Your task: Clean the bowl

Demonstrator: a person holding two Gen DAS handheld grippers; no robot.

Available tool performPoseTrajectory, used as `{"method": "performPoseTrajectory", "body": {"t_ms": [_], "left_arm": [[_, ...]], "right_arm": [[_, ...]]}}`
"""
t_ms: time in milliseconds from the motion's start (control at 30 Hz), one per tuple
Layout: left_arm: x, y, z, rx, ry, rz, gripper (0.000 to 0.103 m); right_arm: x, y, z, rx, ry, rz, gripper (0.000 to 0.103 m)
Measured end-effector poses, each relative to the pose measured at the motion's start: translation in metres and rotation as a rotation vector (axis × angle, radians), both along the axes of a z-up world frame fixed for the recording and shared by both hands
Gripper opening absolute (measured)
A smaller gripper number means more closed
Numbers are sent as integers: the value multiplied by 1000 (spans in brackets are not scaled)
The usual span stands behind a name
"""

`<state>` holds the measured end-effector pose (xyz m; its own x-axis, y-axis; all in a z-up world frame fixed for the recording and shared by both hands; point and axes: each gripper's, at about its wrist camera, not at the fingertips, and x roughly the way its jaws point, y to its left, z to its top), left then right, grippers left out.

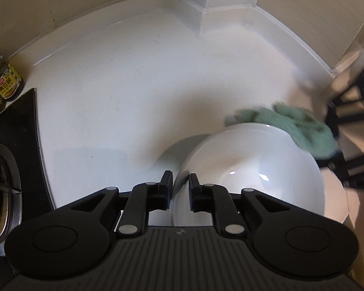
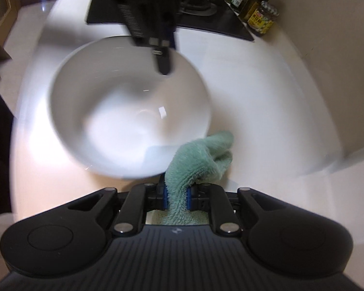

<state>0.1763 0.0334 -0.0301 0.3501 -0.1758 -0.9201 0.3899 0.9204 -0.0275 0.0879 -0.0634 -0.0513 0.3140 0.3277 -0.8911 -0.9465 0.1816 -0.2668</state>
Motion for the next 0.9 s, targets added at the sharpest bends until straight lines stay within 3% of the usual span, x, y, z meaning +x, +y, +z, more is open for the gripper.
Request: {"method": "performPoseTrajectory", "body": {"t_ms": [300,433,600,767,800,833,900], "left_arm": [[-1,-9,-5,31,-25,39,23],[2,-9,-4,34,0,53,22],[4,15,-6,13,126,197,21],[-15,37,-6,-47,170,329,21],[-18,39,-4,-57,171,337,19],[-22,41,-5,-69,168,342,10],[-26,40,-6,-66,149,321,14]], "right_arm": [[-78,5,2,113,51,-193,12],[-112,20,11,283,163,-202,11],[-106,34,20,313,183,-302,11],[-98,37,14,321,188,-415,11],[-96,37,14,330,194,-434,11],[-95,37,14,328,191,-441,11],[-93,32,19,302,169,-428,11]]}}
